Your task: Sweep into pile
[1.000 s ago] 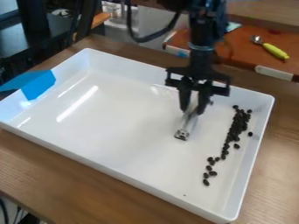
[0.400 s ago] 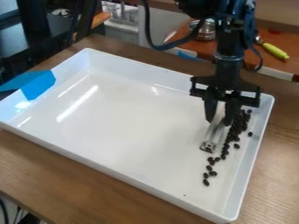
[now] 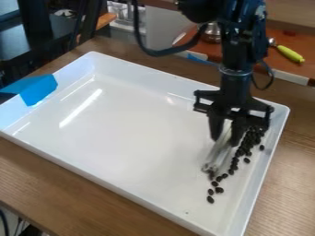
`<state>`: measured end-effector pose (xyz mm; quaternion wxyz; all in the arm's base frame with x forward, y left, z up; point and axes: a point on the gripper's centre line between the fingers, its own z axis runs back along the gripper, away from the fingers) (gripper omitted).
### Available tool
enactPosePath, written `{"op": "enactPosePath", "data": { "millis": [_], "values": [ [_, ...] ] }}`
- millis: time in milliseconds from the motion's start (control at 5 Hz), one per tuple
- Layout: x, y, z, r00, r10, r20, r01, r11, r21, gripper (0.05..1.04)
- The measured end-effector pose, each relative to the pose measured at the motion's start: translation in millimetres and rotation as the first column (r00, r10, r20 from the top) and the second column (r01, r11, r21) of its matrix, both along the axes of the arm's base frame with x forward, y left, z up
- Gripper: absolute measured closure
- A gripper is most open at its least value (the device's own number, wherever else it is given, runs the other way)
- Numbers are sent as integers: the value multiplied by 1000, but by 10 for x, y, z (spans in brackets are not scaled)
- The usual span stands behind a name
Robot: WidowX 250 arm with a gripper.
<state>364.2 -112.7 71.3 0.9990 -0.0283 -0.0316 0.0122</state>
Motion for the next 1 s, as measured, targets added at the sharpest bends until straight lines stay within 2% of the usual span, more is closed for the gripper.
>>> {"op": "enactPosePath", "data": {
  "millis": [200, 400, 600, 800, 1000],
  "values": [
    [-163, 135, 175, 998, 16, 69, -18, 999, 33, 748],
    [-290, 253, 406, 985, 70, 160, -76, 997, 30, 748],
    [-408, 307, 505, 970, 155, 188, -160, 987, 11, 748],
    [-538, 335, 474, 936, 341, 89, -340, 940, -30, 748],
    [-647, 330, 270, 875, 484, -6, -483, 874, -54, 748]
  ]
}}
